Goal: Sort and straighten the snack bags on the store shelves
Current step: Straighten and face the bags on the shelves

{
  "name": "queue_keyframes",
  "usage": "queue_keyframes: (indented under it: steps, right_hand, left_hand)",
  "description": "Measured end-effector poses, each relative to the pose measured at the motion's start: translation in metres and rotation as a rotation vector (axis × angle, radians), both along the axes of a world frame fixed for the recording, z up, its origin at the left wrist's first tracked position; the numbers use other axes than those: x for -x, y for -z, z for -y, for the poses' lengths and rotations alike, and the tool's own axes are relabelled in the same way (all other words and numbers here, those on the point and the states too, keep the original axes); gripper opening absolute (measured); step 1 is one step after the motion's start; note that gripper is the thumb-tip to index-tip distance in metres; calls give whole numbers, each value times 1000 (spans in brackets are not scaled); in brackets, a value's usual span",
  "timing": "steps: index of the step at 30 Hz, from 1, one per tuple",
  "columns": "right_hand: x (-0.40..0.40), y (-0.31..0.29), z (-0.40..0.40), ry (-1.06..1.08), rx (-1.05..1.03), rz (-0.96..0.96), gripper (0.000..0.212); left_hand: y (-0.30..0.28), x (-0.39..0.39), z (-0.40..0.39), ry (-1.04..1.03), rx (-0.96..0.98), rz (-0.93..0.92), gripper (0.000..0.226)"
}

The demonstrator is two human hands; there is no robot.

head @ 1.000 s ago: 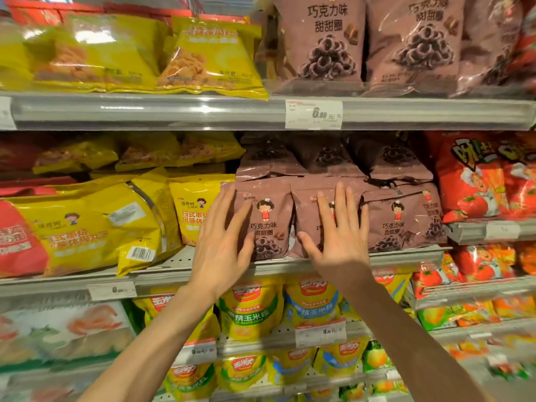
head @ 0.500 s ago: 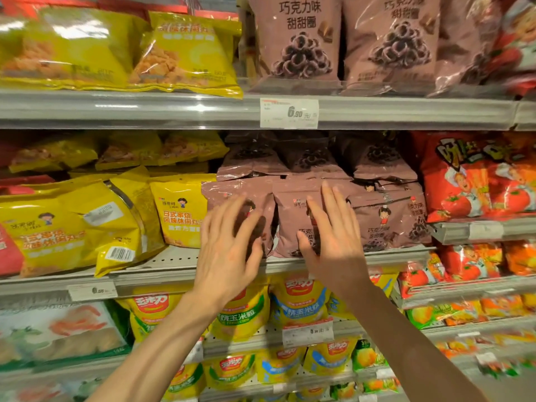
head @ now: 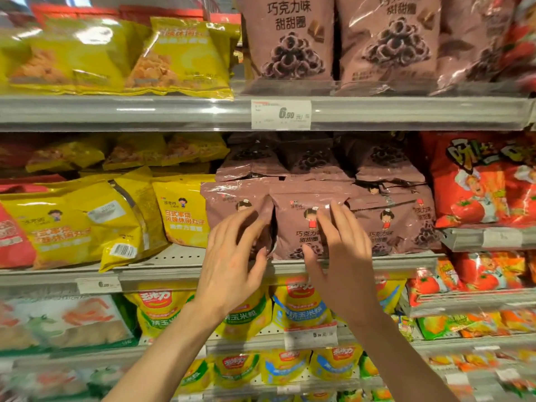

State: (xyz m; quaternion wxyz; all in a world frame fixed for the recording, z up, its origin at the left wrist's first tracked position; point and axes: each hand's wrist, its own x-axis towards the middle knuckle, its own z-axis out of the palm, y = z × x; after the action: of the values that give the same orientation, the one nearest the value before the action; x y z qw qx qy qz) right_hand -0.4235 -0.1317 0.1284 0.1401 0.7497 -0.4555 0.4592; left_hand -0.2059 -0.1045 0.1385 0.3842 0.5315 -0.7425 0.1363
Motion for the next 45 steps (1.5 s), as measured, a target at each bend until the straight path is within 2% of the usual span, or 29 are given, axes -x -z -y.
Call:
queue_keyframes:
  steps: [9, 13, 19, 23, 27, 31, 33, 37, 41, 45]
  right_hand:
    - [-64, 1, -19, 56, -142, 200, 60]
    - [-105, -1, -34, 47, -241, 284, 59]
    - [-188, -1, -47, -2, -333, 257, 50]
    - [-239, -8, -46, -99, -392, 174, 47]
    - [-299, -27, -43, -154, -318, 174, 63]
    - [-349, -48, -32, -166, -439, 209, 93]
    - [-357, -51, -24, -134, -468, 217, 87]
    - [-347, -55, -10, -176, -511, 300, 62]
    - [-332, -62, -6, -312, -625, 433, 55]
    - [-312, -65, -2, -507, -735, 576, 46]
  left_hand:
    - [5, -67, -41, -47, -185, -357, 52]
    - [7, -117, -55, -91, -192, -424, 48]
    - [-2, -198, -66, -235, -64, -502, 49]
    - [-3, -237, -69, -217, -20, -532, 44]
    - [-8, -260, -73, -184, -48, -552, 37]
    - [-16, -274, -73, -149, -103, -575, 32]
    - [-21, -279, -72, -158, -128, -568, 33]
    - [-32, -286, -70, -146, -174, -543, 30]
    - [-39, -286, -64, -91, -240, -546, 28]
    - [-46, -285, -56, -46, -319, -665, 27]
